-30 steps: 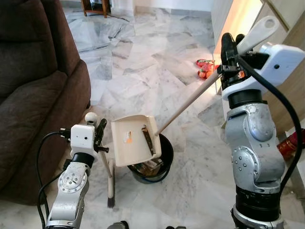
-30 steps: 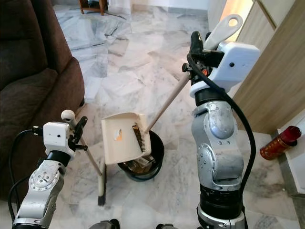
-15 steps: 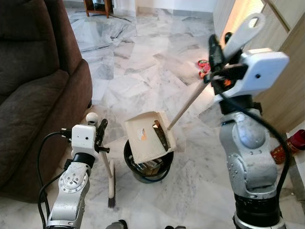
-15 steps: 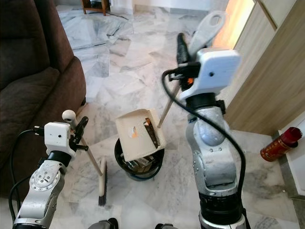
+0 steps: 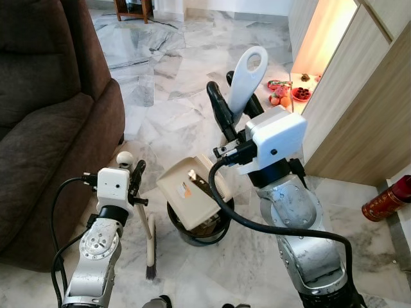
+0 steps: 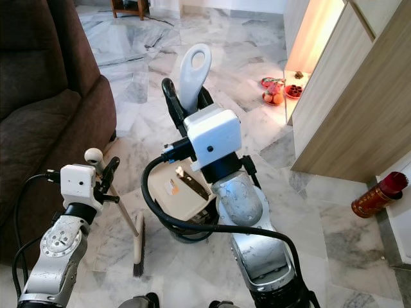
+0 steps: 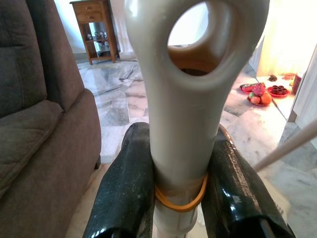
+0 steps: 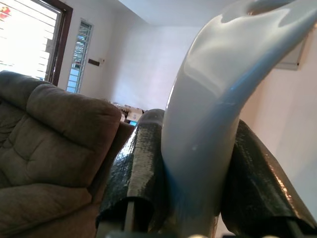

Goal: Sweep floor

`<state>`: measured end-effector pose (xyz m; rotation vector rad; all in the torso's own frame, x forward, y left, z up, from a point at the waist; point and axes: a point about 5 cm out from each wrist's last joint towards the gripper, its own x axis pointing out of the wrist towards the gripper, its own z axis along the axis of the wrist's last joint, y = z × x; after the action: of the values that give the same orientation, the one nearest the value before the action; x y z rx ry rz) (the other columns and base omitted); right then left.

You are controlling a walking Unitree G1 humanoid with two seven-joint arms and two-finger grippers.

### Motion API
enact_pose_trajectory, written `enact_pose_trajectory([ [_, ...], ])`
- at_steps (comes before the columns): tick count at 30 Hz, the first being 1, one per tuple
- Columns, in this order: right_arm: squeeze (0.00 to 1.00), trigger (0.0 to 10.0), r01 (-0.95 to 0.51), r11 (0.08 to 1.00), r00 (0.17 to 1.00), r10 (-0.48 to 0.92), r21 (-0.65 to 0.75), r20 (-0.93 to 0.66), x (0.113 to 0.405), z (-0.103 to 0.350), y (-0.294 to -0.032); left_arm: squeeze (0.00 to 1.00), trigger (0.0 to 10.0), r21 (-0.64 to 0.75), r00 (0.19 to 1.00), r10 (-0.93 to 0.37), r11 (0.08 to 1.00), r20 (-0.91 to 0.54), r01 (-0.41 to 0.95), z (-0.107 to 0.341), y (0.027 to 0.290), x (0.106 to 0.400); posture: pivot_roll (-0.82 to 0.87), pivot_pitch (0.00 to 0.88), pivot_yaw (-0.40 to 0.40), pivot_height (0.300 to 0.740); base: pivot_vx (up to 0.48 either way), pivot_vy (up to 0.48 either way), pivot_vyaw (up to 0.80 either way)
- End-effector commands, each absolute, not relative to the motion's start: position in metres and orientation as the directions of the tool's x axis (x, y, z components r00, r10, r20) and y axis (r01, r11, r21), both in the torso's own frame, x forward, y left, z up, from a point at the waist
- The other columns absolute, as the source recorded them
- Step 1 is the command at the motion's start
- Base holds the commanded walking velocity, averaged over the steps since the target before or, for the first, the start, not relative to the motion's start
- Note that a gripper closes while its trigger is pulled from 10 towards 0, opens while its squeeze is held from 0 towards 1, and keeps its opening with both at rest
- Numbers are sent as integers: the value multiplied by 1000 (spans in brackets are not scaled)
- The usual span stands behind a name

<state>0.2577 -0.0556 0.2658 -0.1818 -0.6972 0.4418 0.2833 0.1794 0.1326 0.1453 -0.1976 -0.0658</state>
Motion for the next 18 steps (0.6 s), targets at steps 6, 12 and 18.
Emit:
enact_pose_trajectory([
  [6, 0, 10000, -286, 882, 579, 470, -374, 666, 242, 281, -52, 0, 10000, 172, 972, -98, 983, 214, 61, 135, 178, 280, 122, 182, -26, 740, 0, 0, 0],
  [12, 0, 10000, -263, 860, 558, 505, -437, 658, 239, 279, -49, 0, 10000, 175, 972, -99, 983, 213, 62, 135, 178, 281, 122, 183, -24, 740, 0, 0, 0],
  [18, 0, 10000, -233, 838, 540, 533, -493, 651, 238, 276, -46, 0, 10000, 177, 972, -101, 982, 212, 63, 135, 178, 280, 122, 184, -24, 740, 0, 0, 0],
])
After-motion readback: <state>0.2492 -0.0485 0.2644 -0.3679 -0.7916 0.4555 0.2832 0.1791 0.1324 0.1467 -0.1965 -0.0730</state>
